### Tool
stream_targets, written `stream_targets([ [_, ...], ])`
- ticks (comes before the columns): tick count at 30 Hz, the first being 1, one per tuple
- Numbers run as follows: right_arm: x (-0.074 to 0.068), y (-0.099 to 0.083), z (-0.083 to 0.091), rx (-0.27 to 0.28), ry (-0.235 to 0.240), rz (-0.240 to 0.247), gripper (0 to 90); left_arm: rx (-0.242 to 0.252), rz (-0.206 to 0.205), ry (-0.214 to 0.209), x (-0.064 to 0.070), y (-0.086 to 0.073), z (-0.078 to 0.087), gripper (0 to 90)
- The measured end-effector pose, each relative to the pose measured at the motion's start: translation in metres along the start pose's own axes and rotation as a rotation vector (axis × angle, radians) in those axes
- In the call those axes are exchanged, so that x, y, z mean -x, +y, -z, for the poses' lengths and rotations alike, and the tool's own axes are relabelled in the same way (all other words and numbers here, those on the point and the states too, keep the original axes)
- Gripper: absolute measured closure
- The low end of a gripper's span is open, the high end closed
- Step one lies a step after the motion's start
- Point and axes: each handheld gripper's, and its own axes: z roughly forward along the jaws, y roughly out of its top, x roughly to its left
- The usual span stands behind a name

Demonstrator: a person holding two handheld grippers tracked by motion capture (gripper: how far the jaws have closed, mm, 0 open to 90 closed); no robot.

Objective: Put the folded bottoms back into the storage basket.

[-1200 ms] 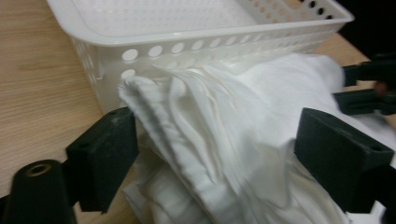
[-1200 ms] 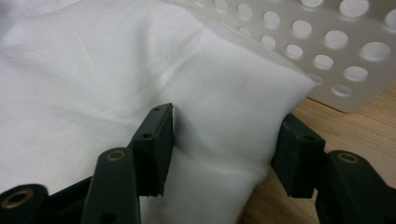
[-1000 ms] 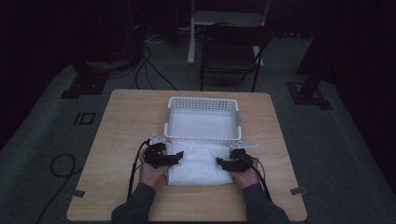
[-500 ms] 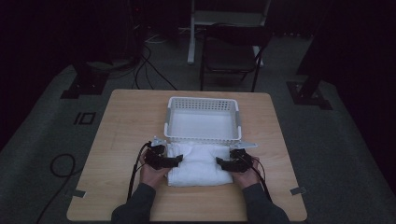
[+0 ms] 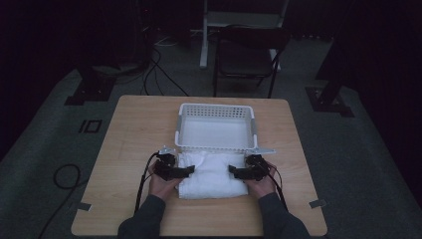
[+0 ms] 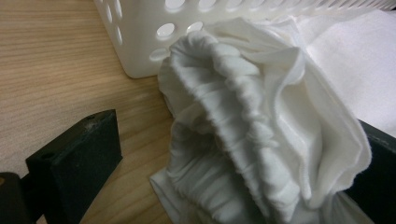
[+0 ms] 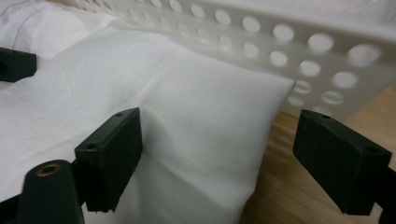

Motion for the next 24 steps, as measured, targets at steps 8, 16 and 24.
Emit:
stream_targets([
  [8, 0.009, -0.004, -0.011, -0.031, 0.041, -0.049, 11.3, 0.018, -0.009, -0.012, 0.0, -0.002, -0.001, 0.7],
  [16, 0.017, -0.006, -0.017, -0.051, 0.098, -0.108, 11.5, 0.014, -0.001, -0.07, 0.0, -0.002, -0.001, 9.3],
  [24, 0.021, -0.009, -0.017, -0.038, 0.195, -0.138, 30.0, -0.002, 0.021, -0.149, -0.002, -0.002, -0.001, 24.6],
])
